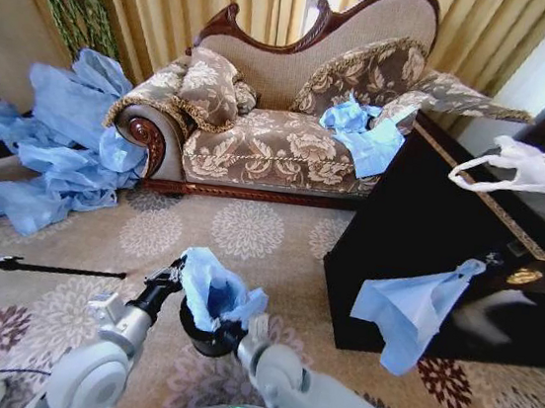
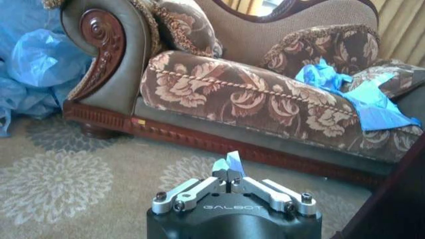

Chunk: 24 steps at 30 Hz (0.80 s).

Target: Place a garbage bag over the trash bin.

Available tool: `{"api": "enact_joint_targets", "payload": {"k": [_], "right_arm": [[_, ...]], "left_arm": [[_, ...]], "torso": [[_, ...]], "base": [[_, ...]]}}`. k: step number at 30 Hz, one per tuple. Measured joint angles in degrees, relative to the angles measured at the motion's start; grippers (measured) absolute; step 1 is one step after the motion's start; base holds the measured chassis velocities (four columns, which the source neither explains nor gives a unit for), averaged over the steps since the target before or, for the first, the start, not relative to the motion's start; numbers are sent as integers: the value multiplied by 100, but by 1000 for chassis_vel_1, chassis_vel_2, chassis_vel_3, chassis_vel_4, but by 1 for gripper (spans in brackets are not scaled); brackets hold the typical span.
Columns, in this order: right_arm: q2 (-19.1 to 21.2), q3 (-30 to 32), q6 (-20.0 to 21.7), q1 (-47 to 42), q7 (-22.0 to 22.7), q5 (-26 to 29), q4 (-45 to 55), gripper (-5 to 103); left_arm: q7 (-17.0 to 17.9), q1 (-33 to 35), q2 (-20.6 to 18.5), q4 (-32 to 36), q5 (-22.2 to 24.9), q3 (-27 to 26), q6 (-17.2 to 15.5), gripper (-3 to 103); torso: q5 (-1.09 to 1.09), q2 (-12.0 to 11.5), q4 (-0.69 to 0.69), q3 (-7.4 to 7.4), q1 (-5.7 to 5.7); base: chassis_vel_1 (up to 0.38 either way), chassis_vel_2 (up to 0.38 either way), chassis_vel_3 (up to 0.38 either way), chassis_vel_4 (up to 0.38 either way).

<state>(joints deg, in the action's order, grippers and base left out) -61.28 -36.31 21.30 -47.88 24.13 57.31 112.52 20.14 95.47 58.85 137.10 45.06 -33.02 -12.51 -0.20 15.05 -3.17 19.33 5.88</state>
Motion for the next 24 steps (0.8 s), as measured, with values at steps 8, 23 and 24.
{"api": "enact_joint_targets", "payload": {"k": [8,23,24], "right_arm": [[-81,377,37,-103,79,-41,-51,0],[251,1683,179,-347,1198,974,792,24],[267,1866,217,-387,1406,1329,812,30]], "left_arm": [[11,71,43,37,-24,-18,-21,0],[-43,125,90,60,-132,-73,-58,0],[-45,128,91,60,-142,-80,-52,0]], "torso": [[0,0,0,1,0],[1,0,0,1,0],[0,0,0,1,0]], "base": [[0,0,0,0],[0,0,0,0],[0,0,0,0]]}}
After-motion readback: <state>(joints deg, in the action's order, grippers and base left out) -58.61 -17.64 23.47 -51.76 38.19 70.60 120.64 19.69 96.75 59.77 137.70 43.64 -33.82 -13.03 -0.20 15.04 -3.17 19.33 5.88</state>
